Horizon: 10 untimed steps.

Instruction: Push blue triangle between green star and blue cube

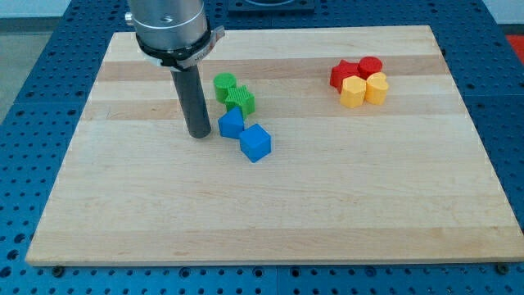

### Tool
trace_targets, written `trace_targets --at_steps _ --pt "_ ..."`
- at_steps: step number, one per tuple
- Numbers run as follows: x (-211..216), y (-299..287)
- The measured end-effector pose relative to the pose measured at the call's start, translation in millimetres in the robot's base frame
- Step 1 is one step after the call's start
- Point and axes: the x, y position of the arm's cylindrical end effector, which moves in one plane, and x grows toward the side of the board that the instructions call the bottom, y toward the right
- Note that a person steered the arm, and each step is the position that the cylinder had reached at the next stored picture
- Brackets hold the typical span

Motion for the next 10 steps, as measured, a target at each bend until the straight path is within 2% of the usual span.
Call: trace_targets --at_steps 10 --pt "0.0 35.8"
